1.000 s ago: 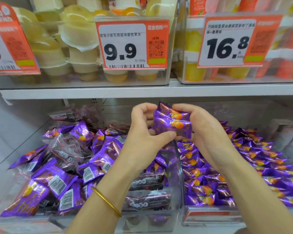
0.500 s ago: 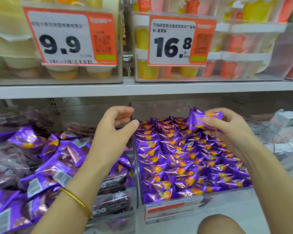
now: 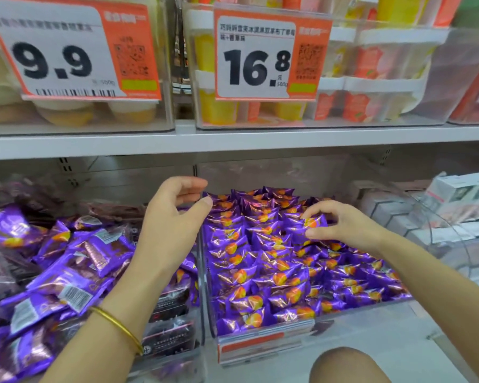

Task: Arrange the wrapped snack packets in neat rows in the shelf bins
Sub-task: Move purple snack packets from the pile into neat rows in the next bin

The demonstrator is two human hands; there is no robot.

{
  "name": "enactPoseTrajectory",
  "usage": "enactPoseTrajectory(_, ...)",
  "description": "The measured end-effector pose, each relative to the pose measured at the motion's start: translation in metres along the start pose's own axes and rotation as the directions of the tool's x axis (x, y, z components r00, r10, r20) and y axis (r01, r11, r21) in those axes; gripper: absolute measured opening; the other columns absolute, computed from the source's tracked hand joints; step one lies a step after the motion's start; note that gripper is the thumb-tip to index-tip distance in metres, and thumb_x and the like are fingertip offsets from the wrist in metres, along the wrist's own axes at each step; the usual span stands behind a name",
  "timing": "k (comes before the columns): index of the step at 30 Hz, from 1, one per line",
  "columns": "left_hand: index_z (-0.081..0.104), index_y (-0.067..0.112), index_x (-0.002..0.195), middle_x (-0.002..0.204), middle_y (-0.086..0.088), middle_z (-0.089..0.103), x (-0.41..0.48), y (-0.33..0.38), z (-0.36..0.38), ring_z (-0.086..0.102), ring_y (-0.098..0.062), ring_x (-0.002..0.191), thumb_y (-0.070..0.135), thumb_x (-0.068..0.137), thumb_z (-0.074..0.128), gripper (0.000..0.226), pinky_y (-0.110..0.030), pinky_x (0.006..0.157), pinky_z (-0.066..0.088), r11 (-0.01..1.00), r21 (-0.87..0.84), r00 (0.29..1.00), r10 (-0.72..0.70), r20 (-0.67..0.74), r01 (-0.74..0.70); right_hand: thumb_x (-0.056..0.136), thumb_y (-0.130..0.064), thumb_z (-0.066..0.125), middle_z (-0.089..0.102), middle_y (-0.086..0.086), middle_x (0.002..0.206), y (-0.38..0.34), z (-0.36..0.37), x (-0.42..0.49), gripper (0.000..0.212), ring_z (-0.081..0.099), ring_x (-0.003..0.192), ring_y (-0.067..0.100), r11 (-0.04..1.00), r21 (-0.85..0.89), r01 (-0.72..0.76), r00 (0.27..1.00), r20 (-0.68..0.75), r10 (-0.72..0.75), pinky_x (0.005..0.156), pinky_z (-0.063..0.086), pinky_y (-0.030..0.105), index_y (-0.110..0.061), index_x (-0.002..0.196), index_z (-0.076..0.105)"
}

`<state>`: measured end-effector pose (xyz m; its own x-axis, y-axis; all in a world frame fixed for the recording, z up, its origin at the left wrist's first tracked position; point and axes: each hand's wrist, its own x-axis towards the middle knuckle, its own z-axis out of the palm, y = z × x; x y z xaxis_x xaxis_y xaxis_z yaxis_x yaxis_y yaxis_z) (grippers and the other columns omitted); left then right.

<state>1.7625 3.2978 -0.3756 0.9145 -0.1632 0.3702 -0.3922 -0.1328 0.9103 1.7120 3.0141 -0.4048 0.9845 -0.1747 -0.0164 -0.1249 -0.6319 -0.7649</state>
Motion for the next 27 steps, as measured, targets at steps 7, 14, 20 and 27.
enactPoseTrajectory(7, 0.058, 0.033, 0.093, 0.104, 0.007, 0.062, 0.001, 0.001, 0.002, 0.059, -0.005, 0.098, 0.009, 0.086, 0.061, 0.025, -0.019, 0.085, 0.045, 1.000, 0.009, 1.000, -0.006, -0.004, 0.006, 0.076, -0.015, 0.077, 0.062, -0.010, 0.103, 0.004, 0.010, 0.005, 0.027, 0.057, 0.088, 0.005, 0.998, 0.029, 0.050, 0.998, -0.040, -0.049, 0.081, 0.044, 0.017, -0.030, 0.097, 0.068)
enactPoseTrajectory(14, 0.059, 0.031, 0.093, 0.102, 0.008, 0.063, 0.000, 0.002, 0.003, 0.059, -0.003, 0.094, 0.008, 0.087, 0.061, 0.024, -0.014, 0.079, 0.042, 1.000, -0.010, 1.000, -0.018, -0.020, 0.018, 0.073, -0.012, 0.079, 0.059, 0.001, 0.093, 0.005, 0.020, 0.005, 0.031, 0.051, 0.076, 0.019, 0.998, 0.048, -0.027, 0.981, -0.191, 0.036, 0.071, 0.041, 0.030, -0.023, 0.094, 0.059)
enactPoseTrajectory(20, 0.059, 0.032, 0.092, 0.099, 0.009, 0.064, 0.003, -0.002, 0.000, 0.060, -0.006, 0.089, 0.007, 0.087, 0.060, 0.025, -0.014, 0.071, 0.047, 0.999, -0.037, 0.999, -0.014, -0.033, 0.013, 0.074, 0.001, 0.075, 0.061, 0.005, 0.063, -0.003, 0.031, 0.001, 0.030, 0.058, 0.058, 0.020, 0.979, 0.141, -0.146, 0.973, -0.159, 0.168, 0.072, 0.053, 0.046, -0.013, 0.093, 0.057)
enactPoseTrajectory(27, 0.058, 0.022, 0.090, 0.088, 0.004, 0.059, 0.023, -0.013, -0.040, 0.057, -0.012, 0.078, -0.001, 0.090, 0.052, 0.024, -0.021, 0.071, 0.048, 0.987, -0.133, 0.971, -0.113, -0.210, 0.086, 0.069, -0.010, 0.082, 0.050, 0.004, 0.121, -0.013, 0.026, -0.010, 0.055, 0.051, 0.104, 0.021, 0.989, -0.083, -0.122, 0.976, -0.194, 0.104, 0.085, 0.042, 0.030, -0.013, 0.118, 0.059)
